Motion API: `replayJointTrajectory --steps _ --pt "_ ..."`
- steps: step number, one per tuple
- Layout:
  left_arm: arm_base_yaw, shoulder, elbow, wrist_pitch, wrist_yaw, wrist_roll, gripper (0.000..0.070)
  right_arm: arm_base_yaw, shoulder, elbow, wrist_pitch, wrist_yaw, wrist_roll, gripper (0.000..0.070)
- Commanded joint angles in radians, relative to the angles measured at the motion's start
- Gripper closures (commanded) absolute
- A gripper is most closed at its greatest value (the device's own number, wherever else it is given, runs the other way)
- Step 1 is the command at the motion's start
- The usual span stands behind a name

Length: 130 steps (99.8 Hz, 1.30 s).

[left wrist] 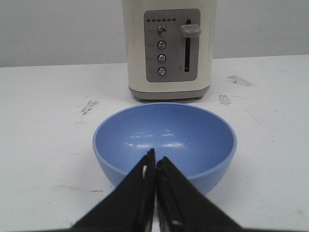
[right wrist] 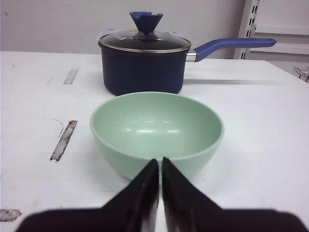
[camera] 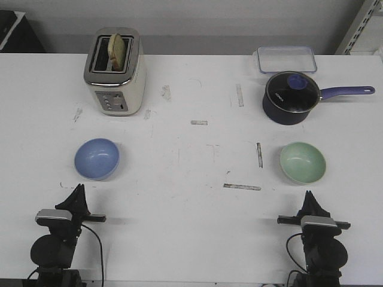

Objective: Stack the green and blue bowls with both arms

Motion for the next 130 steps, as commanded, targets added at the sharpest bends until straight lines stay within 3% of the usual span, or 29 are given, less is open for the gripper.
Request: replayJointTrajectory --steps 1,109,118,130 --pt "-0.001 -0.002 -0.021 0.014 0.003 -0.003 0.0699 -0.002 0.000 -0.002 0.010 0.004 0.006 0.0699" --pt "-0.001 -0.002 -0.021 0.009 0.005 -0.003 0.0699 -0.002 0.000 -0.002 0.017 -0.014 0.008 0.0699" --pt "-0.001 -0.002 -0.021 0.009 0.005 -0.002 0.0699 -0.002 0.000 -0.002 0.077 -0.007 0.048 0.0699" --pt "-0.001 -0.002 -0.021 0.009 0.005 -0.002 0.0699 -0.002 0.000 0.025 0.251 -0.006 0.095 0.0699"
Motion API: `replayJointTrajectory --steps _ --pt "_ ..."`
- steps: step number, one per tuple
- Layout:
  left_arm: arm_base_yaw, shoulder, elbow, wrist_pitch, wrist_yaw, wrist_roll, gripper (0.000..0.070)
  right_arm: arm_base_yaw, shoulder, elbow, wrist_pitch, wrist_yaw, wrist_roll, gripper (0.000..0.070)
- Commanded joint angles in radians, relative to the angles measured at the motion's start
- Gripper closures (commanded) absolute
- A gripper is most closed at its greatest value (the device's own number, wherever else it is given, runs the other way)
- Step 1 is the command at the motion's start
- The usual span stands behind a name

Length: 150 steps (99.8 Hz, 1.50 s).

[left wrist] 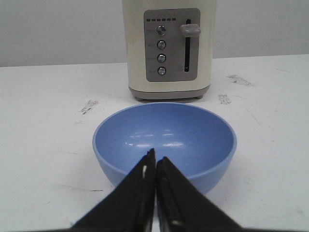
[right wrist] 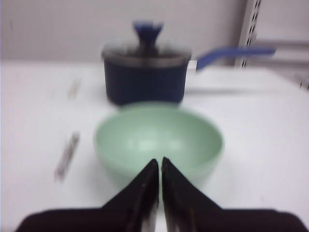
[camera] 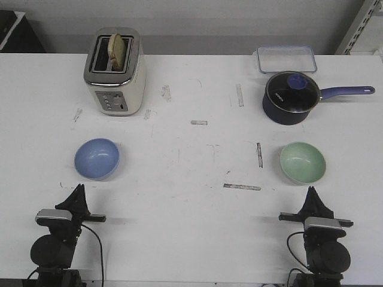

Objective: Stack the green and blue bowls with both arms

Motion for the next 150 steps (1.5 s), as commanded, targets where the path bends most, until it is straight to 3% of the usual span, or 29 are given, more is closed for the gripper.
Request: replayJointTrajectory --steps 1,8,20,53,58,78,91,108,142,150 --pt "-0.001 -0.002 -0.021 0.010 0.005 -0.002 0.0699 -0.002 0.000 0.029 0.111 0.003 0.047 0.0699" --pt "-0.001 -0.002 -0.021 0.010 0.005 -0.002 0.0699 -0.002 0.001 0.077 0.171 0.006 0.045 0.0699" --pt "-0.001 -0.002 -0.021 0.010 0.005 -0.002 0.0699 -0.002 0.040 0.221 0.129 0.025 0.013 0.0699" --pt "-0.001 -0.002 -0.021 0.011 0.005 -0.003 0.0699 -0.002 0.491 0.770 -0.289 0.029 0.000 0.0675" --pt "-0.001 -0.002 -0.021 0.011 0.005 -0.003 0.0699 -0.003 0.569 0.834 -0.352 0.028 0.000 0.0626" --pt "-0.001 -0.002 -0.021 0.010 0.005 -0.003 0.0699 -0.012 0.840 0.980 -0.563 0.013 0.000 0.0313" --pt "-0.001 -0.002 -0.021 0.010 0.005 -0.003 0.0699 -0.066 0.984 0.994 -0.620 -0.053 -0.005 0.0231" --pt "-0.001 -0.002 -0.021 0.011 0.005 -0.003 0.0699 -0.198 1.152 0.994 -0.658 -0.161 -0.070 0.0227" --pt "-0.001 -0.002 -0.021 0.010 0.005 -0.003 0.0699 -0.296 1.392 0.994 -0.638 -0.180 -0.127 0.0231" --pt "-0.001 -0.002 -0.021 0.010 0.005 -0.003 0.0699 -0.296 1.428 0.994 -0.627 -0.180 -0.127 0.0293"
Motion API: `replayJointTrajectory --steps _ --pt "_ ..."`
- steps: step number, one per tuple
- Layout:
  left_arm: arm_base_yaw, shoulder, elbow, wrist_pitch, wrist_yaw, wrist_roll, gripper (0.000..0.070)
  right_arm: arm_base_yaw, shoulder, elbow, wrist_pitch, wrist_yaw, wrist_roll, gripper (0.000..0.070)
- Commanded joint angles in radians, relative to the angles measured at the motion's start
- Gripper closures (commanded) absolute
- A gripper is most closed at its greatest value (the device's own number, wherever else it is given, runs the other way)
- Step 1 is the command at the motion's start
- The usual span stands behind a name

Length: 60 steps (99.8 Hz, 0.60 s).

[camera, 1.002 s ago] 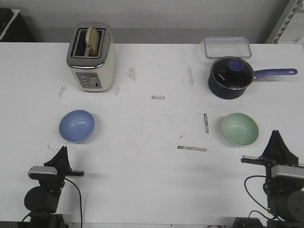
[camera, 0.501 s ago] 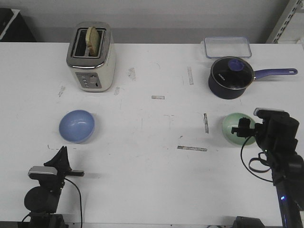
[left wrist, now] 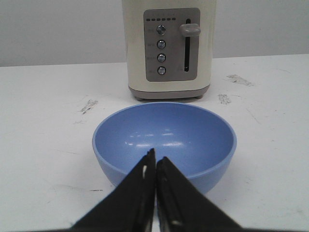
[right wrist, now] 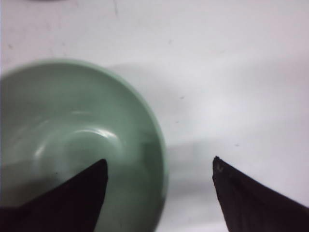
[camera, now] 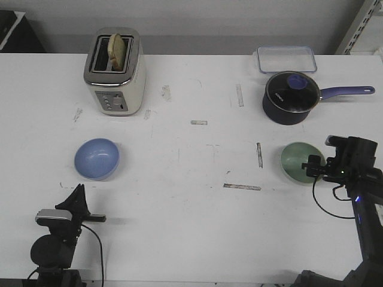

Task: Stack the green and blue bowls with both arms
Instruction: 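Reach the right gripper forward to the rim of the pale green bowl, then grip the green bowl rim and drag it toward the table center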

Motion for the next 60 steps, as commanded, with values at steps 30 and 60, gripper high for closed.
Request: replayJointTrajectory --steps 30,60 --pt "-0.001 -0.002 -0.021 0.011 0.005 -0.003 0.0699 -0.005 0.053 0.018 0.069 0.005 -0.015 0.0700" --pt "-0.001 -0.002 -0.021 0.011 0.005 -0.003 0.0699 0.018 0.021 0.084 0.055 -0.044 0.013 0.0700"
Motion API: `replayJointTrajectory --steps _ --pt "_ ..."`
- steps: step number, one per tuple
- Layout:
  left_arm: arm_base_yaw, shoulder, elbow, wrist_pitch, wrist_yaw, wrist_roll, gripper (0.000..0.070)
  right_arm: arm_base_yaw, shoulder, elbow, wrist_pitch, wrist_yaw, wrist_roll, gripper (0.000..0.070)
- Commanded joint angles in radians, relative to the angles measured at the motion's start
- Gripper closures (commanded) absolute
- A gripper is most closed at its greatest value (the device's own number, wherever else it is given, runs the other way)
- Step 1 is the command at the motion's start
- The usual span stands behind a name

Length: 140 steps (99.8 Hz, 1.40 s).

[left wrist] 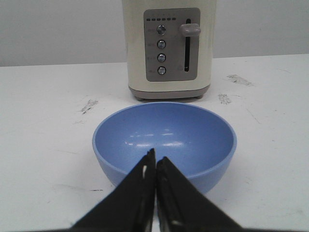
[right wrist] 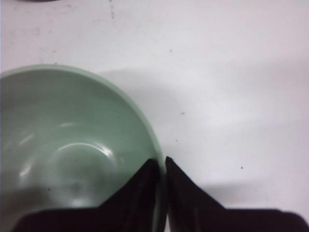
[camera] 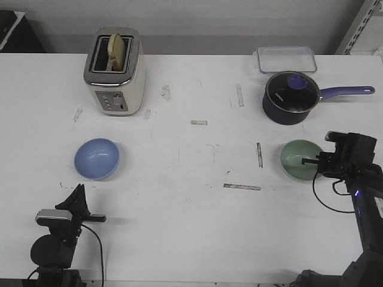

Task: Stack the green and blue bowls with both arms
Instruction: 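Grip the green bowl rim and drag it toward the table center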

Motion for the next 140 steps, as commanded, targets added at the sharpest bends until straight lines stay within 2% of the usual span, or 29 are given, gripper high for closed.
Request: replayJointTrajectory --steps 1,18,38,70,82,89,107,133,137,140 --pt "-0.001 -0.002 -0.021 0.011 0.004 -0.003 0.0699 0.014 -0.018 0.055 -0.004 -0.029 0.014 0.0700" --pt "-0.001 -0.002 -0.021 0.011 0.004 -0.003 0.0699 0.109 -0.058 0.150 -0.039 -0.127 0.041 0.0700" --pt "-0.001 -0.002 -0.021 0.011 0.005 -0.003 0.0699 0.350 -0.088 0.178 -0.043 -0.211 0.115 0.0700" --pt "-0.001 -0.002 -0.021 0.011 0.004 -0.003 0.0699 0.753 -0.004 0.172 -0.068 -0.208 0.114 0.0700" --pt "-0.001 -0.002 -0.021 0.011 0.004 -0.003 0.0699 0.853 0.065 0.172 -0.064 -0.156 0.114 0.0700" --pt "-0.001 -0.002 -0.021 0.011 0.004 -0.003 0.0699 0.895 0.109 0.172 -0.060 -0.130 0.114 0.0700" --pt "-0.001 -0.002 -0.021 0.011 0.004 -0.003 0.0699 0.949 0.207 0.172 -0.040 -0.130 0.113 0.0700" --pt "-0.001 -0.002 -0.021 0.011 0.004 -0.003 0.0699 0.969 0.235 0.172 -0.029 -0.128 0.111 0.0697" --pt "-0.001 -0.002 -0.021 0.011 0.004 -0.003 0.0699 0.969 0.234 0.172 -0.030 -0.130 0.110 0.0678" --pt "-0.001 -0.002 -0.021 0.011 0.004 -0.003 0.0699 0.969 0.234 0.172 -0.030 -0.137 0.111 0.0630"
